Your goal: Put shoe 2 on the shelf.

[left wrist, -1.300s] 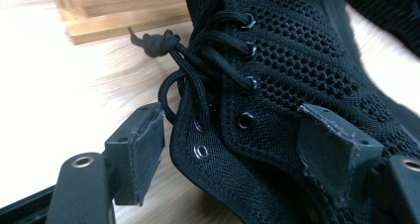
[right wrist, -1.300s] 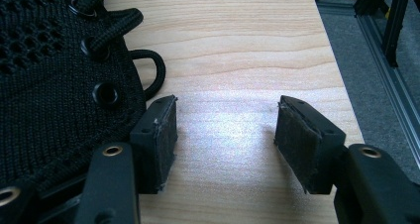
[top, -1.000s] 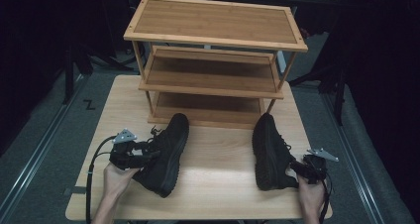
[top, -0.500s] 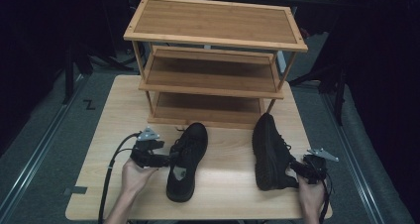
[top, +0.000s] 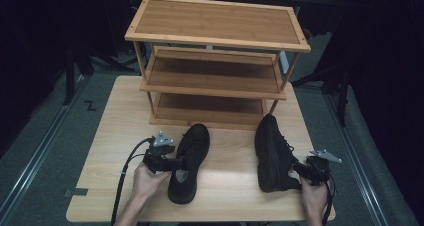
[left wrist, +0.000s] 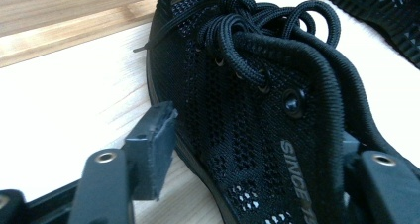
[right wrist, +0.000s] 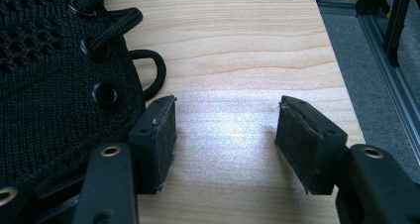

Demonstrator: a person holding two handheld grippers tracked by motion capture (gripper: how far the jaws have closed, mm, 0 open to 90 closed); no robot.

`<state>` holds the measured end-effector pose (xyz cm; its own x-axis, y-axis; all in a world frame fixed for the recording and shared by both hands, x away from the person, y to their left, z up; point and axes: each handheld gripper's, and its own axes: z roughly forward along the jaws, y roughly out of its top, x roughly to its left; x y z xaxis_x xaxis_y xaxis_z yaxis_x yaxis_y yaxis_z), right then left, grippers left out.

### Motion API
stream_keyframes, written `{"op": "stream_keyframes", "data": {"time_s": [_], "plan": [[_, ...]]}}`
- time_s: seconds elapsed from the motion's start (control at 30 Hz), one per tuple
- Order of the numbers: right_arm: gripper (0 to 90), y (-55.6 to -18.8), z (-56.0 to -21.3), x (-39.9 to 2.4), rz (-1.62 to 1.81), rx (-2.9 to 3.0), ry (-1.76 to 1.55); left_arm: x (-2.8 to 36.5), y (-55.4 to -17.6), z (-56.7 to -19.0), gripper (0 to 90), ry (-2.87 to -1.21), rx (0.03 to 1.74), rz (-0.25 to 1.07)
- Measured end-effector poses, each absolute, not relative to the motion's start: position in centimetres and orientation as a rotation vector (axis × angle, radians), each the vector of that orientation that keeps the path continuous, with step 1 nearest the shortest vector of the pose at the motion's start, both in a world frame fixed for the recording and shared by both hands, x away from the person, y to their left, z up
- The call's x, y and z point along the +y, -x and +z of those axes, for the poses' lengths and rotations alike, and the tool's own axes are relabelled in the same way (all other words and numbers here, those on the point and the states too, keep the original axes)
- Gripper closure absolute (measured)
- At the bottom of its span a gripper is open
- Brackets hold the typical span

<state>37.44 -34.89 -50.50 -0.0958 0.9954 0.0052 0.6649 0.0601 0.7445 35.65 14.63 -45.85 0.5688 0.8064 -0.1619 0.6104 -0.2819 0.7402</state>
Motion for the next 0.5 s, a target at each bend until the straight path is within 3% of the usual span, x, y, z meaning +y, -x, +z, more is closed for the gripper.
{"op": "stream_keyframes", "data": {"time_s": [0.1,0.3,0.5], "plan": [[40.8,-37.44,-50.50,-34.88,0.815,1.817,-1.655,14.26,-35.53,-45.93,43.9,-2.003,1.131,0.325],[40.8,-37.45,-50.51,-34.85,0.811,1.818,-1.651,13.90,-35.33,-45.84,64.8,-1.984,1.127,0.330],[40.8,-37.45,-50.51,-34.82,0.810,1.817,-1.652,13.84,-35.36,-45.70,75.5,-1.967,1.159,0.324]]}}
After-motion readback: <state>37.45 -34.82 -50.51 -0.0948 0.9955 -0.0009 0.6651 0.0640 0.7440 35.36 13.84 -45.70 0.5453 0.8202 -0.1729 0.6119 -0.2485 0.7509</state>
